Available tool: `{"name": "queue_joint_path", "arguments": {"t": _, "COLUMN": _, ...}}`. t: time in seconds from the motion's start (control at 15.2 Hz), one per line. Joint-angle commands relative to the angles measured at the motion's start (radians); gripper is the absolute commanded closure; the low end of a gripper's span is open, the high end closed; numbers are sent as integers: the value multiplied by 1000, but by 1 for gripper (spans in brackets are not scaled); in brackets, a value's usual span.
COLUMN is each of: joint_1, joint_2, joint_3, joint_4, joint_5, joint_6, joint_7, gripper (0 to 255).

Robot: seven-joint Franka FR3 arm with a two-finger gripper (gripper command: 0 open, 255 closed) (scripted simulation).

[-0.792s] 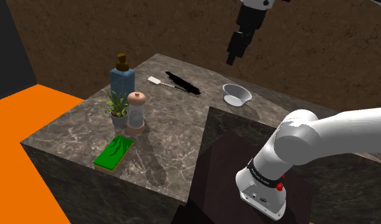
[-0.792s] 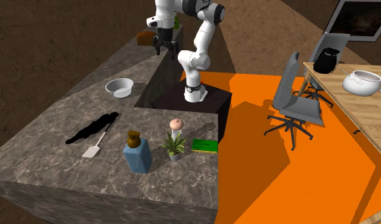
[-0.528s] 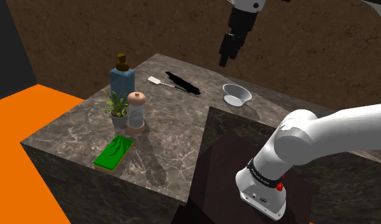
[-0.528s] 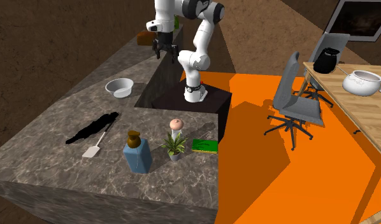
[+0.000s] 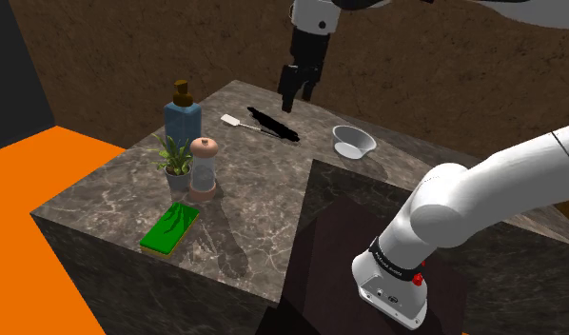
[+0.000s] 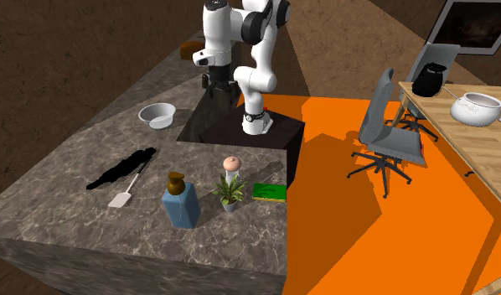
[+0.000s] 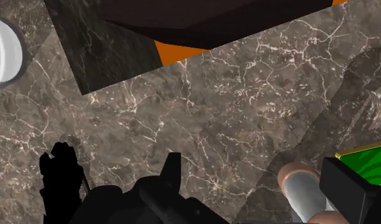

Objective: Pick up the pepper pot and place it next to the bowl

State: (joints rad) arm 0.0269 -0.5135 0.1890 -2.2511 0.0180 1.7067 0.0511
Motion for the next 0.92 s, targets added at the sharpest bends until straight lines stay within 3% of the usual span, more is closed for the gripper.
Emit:
{"name": "queue_joint_path", "arguments": {"t": 0.0, "joint_1": 2, "joint_2": 74, "joint_3": 19, "joint_4": 30, "joint_5": 6, "joint_6": 38, "joint_7": 20, "gripper": 0}}
{"name": "queue_joint_path", "arguments": {"t": 0.86, "joint_1": 46, "joint_2": 548, "joint_3": 131, "joint_4": 314, "joint_5": -25, "joint_6": 185, "joint_7": 183, "gripper": 0}}
